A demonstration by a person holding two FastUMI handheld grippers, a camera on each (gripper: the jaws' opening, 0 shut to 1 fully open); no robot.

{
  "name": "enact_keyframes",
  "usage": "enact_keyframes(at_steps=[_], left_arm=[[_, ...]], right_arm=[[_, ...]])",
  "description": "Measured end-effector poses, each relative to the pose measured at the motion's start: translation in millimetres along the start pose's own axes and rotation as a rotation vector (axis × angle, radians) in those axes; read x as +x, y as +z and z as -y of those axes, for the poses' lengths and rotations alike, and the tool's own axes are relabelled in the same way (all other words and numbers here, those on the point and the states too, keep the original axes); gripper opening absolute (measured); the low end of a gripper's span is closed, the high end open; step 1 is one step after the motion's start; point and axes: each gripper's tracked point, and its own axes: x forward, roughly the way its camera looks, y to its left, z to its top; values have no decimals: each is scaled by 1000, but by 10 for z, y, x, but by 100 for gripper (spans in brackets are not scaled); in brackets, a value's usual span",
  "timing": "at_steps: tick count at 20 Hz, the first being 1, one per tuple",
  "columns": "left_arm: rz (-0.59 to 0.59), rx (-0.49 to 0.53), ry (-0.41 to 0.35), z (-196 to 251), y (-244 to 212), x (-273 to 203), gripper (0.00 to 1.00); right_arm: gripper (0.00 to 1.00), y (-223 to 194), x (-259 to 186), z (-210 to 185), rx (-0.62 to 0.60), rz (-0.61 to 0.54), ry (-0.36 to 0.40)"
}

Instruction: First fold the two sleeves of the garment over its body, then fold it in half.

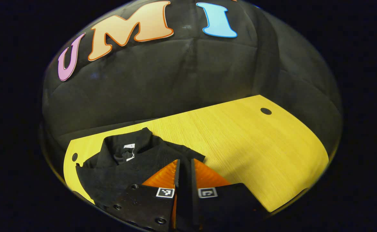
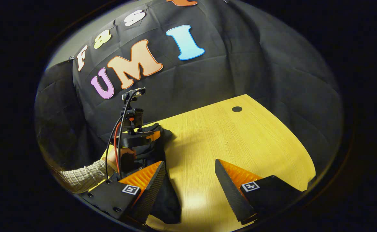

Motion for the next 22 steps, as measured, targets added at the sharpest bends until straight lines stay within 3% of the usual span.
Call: enact_keyframes(at_steps=[2,4,5,6,8,9,11,15,18,22], left_arm=[[46,2,-13,52,164,-103,29],[82,26,20,0,322,-227,40],[102,33,40,-34,391,-300,50],[125,37,58,-69,473,-385,53],[185,36,74,-144,667,-534,75],[214,39,96,-216,773,-689,100],[268,53,133,-354,928,-954,94],[354,20,222,-744,1049,-1548,94],[397,-66,304,-1126,860,-2007,93],[348,-136,413,-1595,276,-2455,93]], right_arm=[[94,-33,16,-44,-9,-9,18],[99,-68,37,-88,-31,-17,35],[98,-72,49,-105,-44,-21,41],[98,-76,47,-130,-52,-20,47],[99,-78,39,-200,-62,-10,63],[99,-74,43,-234,-67,-8,70],[99,-156,47,-293,-82,-16,84],[98,-363,73,-422,-144,-39,104],[99,-626,123,-500,-205,-84,125],[99,-986,183,-630,-269,-153,161]])
